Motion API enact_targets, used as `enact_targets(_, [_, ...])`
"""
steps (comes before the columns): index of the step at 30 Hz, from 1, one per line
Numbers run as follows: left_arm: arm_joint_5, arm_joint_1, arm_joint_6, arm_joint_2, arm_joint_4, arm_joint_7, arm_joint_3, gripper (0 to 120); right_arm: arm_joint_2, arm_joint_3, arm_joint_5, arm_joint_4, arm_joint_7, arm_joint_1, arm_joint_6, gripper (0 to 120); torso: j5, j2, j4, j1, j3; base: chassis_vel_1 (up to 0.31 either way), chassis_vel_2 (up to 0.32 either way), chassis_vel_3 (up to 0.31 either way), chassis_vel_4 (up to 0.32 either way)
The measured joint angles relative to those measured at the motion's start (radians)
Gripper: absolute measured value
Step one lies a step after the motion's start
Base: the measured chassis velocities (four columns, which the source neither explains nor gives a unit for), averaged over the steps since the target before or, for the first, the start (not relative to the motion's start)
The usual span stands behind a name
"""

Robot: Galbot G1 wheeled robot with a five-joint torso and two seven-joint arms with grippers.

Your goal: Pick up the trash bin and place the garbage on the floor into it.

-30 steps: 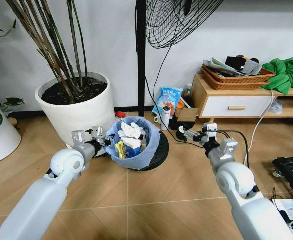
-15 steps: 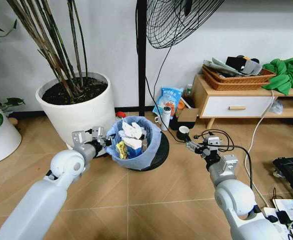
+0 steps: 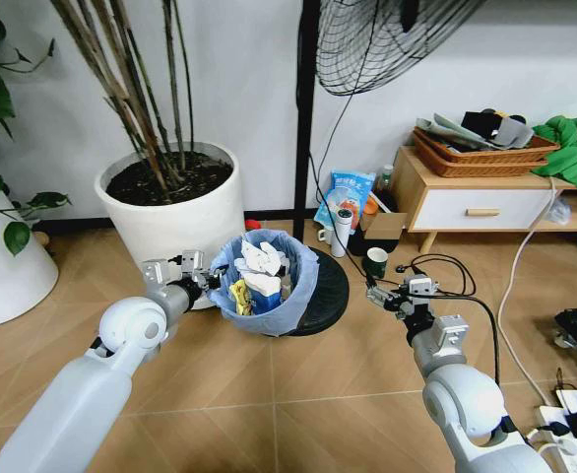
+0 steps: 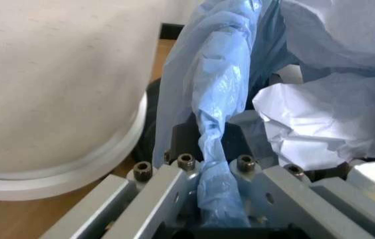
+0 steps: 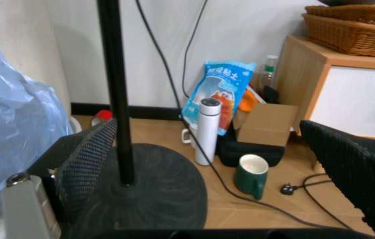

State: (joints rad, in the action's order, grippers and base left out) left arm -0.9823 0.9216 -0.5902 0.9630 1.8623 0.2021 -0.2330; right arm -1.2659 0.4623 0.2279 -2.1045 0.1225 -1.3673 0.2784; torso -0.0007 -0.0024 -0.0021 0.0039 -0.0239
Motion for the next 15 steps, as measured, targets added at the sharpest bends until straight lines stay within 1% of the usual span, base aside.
enact_targets(9, [-0.002, 0.002, 0.000, -0.001, 0.004, 0.000, 0.000, 0, -0.012, 0.001, -0.019, -0.004, -0.005, -0.015, -0.010, 100, -0.0002, 0.000, -0.0003, 0.000, 0.000, 0.110, 0.111, -0.111, -0.122])
enact_targets(15, [-0.002, 0.001, 0.001, -0.002, 0.004, 0.000, -0.001, 0, -0.016, -0.005, -0.029, -0.004, -0.009, -0.017, -0.013, 100, -0.0002, 0.000, -0.0002, 0.000, 0.000, 0.157, 0.145, -0.171, -0.151])
